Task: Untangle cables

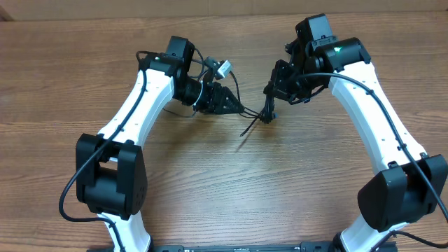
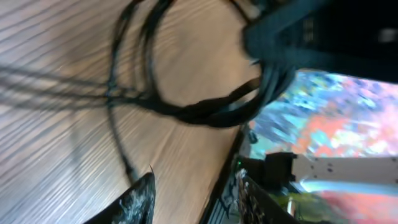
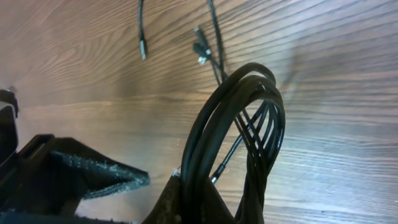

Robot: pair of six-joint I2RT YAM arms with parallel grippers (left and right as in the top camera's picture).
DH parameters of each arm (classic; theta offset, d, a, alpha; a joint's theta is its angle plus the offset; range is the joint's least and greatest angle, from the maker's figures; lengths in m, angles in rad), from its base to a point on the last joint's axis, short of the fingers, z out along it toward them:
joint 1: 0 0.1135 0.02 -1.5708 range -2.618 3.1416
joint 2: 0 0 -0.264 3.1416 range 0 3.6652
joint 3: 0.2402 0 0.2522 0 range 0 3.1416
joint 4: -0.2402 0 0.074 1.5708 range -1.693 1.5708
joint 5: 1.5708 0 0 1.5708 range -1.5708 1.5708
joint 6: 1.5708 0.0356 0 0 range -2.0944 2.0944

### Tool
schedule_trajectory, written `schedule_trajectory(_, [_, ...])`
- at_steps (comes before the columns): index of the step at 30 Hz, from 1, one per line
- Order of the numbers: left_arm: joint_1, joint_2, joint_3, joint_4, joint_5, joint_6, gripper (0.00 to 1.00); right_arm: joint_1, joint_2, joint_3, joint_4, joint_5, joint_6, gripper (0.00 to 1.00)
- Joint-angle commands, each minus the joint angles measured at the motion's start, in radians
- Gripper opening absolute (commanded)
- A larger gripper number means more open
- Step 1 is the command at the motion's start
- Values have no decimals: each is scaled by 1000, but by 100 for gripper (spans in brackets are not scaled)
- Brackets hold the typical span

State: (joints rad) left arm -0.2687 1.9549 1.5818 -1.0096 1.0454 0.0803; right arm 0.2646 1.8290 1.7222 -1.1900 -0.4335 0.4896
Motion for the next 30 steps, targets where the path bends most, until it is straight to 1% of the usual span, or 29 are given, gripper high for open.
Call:
schedule_trajectory(1, [-56,-27,6,50,105,80,43,6,-15,25,6,-118,8,4])
schedule_trajectory(4, [-125,-27,6,145,104,43,42,6,-15,25,6,-153,8,4])
schedule_trajectory(7, [-130,-27,6,219,97,-51,41,7,-14,25,6,-165,8,4])
schedule_trajectory(9, [-132,-27,6,261,41,-129,39,7,-15,25,7,-179,8,4])
schedule_trajectory(11, [-145,-27,6,293,-3,-190,25,6,-15,25,7,-175,8,4])
schedule_trajectory(12, [-145,-27,6,292,-6,-193,15,6,-14,25,8,-161,8,4])
schedule_trajectory(14, [-143,-27,6,292,-6,-217,6,6,-15,25,10,-131,8,4])
schedule_trajectory(15, [-141,-27,6,293,-6,-237,4,6,-14,25,14,-128,8,4])
schedule_trajectory(16, [-141,-27,6,293,-6,-242,4,6,-15,25,15,-125,8,8])
schedule_trajectory(17, [-141,-27,6,293,-6,-242,4,6,-14,25,10,-100,-6,25])
schedule_trajectory(18, [-133,-27,6,288,-6,-243,4,6,-15,25,-2,-65,-59,39])
schedule_trajectory(19, [-118,-27,6,277,-5,-254,4,-3,-14,25,-25,-26,-84,60])
schedule_trajectory(20, [-87,-27,6,259,-1,-269,4,-19,-14,25,-47,-10,-108,70])
schedule_trajectory(21, [-51,-27,6,241,7,-271,4,-50,-15,25,-72,-8,-129,72])
schedule_trajectory(22, [-14,-27,6,229,17,-294,4,-73,-15,25,-84,-13,-129,65])
schedule_trajectory(24, [46,-26,6,226,28,-393,4,-103,-14,25,-106,-17,-128,49])
schedule_trajectory(25, [75,-26,6,228,60,-475,4,-98,-15,20,-109,-53,-137,40])
schedule_trajectory(26, [84,-26,6,231,115,-497,4,-80,-14,15,-97,-105,-166,34])
schedule_trajectory(29, [85,-26,6,230,182,-502,4,-52,-14,12,-74,-134,-166,33])
schedule_trajectory(30, [85,-26,6,230,209,-517,4,-38,-14,12,-61,-156,-187,33])
